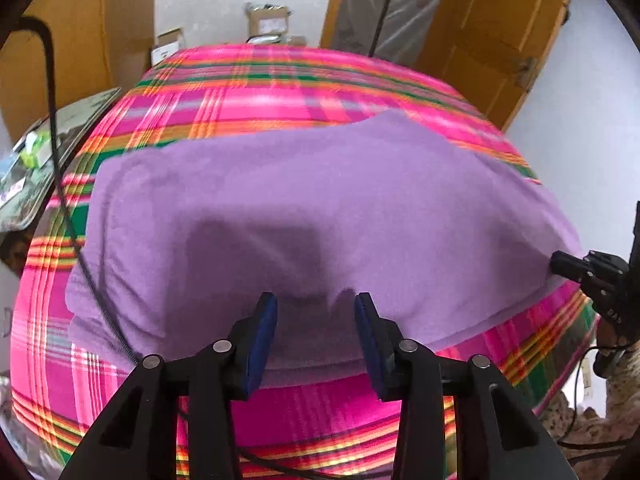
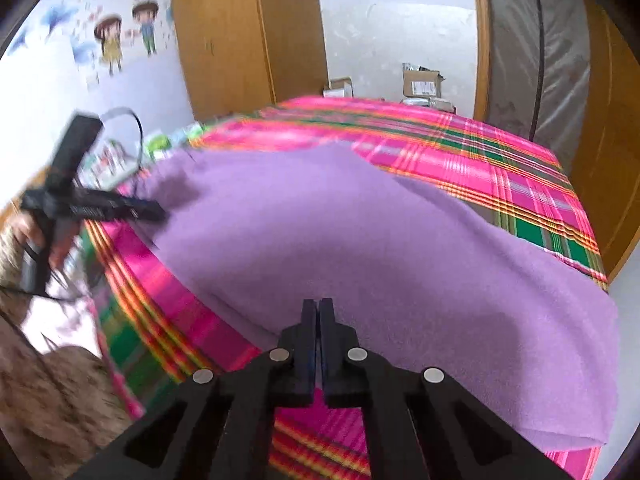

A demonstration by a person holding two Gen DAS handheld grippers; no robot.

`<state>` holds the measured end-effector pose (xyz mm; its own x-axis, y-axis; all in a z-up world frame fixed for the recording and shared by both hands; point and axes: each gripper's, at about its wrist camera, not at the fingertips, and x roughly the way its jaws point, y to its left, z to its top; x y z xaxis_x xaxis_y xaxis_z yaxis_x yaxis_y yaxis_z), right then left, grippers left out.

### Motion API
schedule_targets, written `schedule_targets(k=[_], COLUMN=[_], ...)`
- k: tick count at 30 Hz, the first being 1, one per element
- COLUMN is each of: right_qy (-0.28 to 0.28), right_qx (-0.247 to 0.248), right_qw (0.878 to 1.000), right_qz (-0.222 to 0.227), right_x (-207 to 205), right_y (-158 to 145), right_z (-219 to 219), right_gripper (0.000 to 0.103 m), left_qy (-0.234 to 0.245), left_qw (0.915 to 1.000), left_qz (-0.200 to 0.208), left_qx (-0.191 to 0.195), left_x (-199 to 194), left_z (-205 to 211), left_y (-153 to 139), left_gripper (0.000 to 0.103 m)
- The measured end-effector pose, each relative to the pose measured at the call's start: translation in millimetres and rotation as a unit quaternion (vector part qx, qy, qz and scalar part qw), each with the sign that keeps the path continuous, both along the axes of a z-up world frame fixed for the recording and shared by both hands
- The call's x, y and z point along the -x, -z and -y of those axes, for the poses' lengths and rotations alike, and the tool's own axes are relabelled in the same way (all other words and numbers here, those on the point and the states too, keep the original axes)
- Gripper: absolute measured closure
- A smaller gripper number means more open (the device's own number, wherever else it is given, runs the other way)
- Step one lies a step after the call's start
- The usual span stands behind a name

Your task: Fold clothes

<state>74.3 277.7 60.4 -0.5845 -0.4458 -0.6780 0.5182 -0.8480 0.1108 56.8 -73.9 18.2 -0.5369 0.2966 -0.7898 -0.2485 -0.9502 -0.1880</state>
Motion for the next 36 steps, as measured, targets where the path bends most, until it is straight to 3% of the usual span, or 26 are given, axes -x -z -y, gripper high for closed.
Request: schedule_targets(k=[5, 8, 12, 16, 20, 24, 29, 36], right_qy=[-0.004, -0.009, -0.008, 0.087, 0.181, 0.206, 0.176, 0.123], right_qx=[-0.02, 0.002, 0.021, 0.015, -0.016, -0.023, -0.04, -0.071], right_qw=[0.999, 0.999, 1.0, 0.996, 0.983, 0.978, 0.982, 0.988], right_qz=[0.033, 0.051, 0.018, -0.02, 0.003, 0.034, 0.048, 0.052], right_x=[7.5, 10.2, 6.1, 29.3, 71.0, 100.3, 121.9, 135.1], right_y=[15.4, 12.6, -11.7, -30.7, -20.1, -3.8, 6.9, 16.1], right_z=[0.8, -8.9, -37.3, -94.3, -144.7, -174.2, -181.3, -170.8], right_gripper=[0.1, 0.096, 0.089, 0.072, 0.069, 0.065, 0.064, 0.063], left_qy=[0.043, 0.085, 0.139, 0.183, 0.218, 0.246, 0.28, 0.291], left_qw=[0.9989, 0.9962, 0.9902, 0.9828, 0.9753, 0.9685, 0.959, 0.956], left_qz=[-0.017, -0.015, -0.01, -0.008, -0.006, 0.0, 0.008, 0.032], left_qx=[-0.01, -0.008, -0.009, -0.022, -0.034, -0.04, -0.041, -0.02], left_x=[7.4, 11.3, 20.1, 24.8, 30.2, 29.8, 27.7, 24.1], left_z=[-29.1, -54.7, -90.8, -123.6, -149.2, -171.9, -197.1, -210.4], left_y=[-13.5, -12.9, -8.9, -6.2, -4.6, -4.3, -0.5, 12.3], left_gripper=[0.061, 0.061, 0.061, 0.061, 0.061, 0.061, 0.061, 0.061])
